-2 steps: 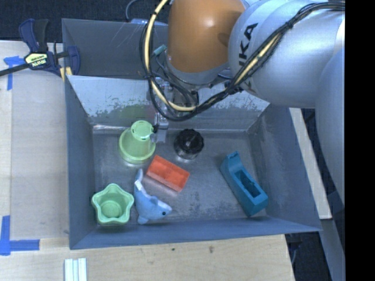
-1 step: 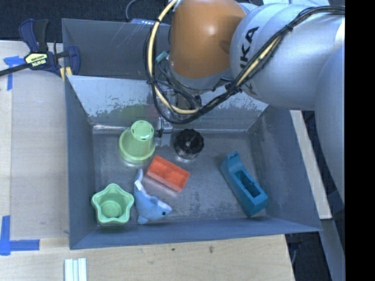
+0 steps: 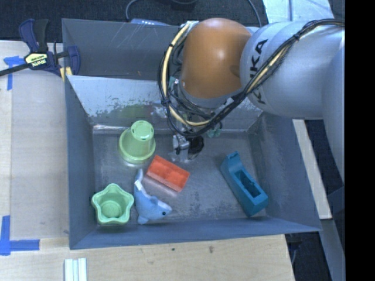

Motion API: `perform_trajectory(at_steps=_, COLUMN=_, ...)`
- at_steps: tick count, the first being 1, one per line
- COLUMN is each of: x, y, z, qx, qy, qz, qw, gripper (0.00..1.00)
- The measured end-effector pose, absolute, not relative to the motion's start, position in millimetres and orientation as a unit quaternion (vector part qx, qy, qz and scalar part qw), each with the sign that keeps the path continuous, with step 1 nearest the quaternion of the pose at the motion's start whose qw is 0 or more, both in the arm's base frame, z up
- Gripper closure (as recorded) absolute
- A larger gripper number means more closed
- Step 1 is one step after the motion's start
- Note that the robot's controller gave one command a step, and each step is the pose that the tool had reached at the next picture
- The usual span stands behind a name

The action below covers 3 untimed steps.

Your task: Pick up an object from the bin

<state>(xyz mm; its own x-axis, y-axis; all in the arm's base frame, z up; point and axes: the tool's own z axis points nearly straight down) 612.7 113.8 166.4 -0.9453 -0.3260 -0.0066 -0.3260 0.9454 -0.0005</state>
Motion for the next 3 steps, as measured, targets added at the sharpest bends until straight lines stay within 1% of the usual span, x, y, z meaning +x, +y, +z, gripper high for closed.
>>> perform_trajectory(at_steps=1, x=609.1, y=112.6, z=136.5, qx=-0.170, qy=0.985, qz=0.000, qw=0.005, gripper=0.00)
perform_trajectory(at_steps=2, x=605.2, y=115.6, z=125.2, qx=-0.234, qy=0.972, qz=0.000, qw=0.003, gripper=0.00)
perform_trajectory(at_steps=3, x=601.5, y=120.9, z=113.8, qx=-0.289, qy=0.957, qz=0.000, qw=0.006, gripper=0.00)
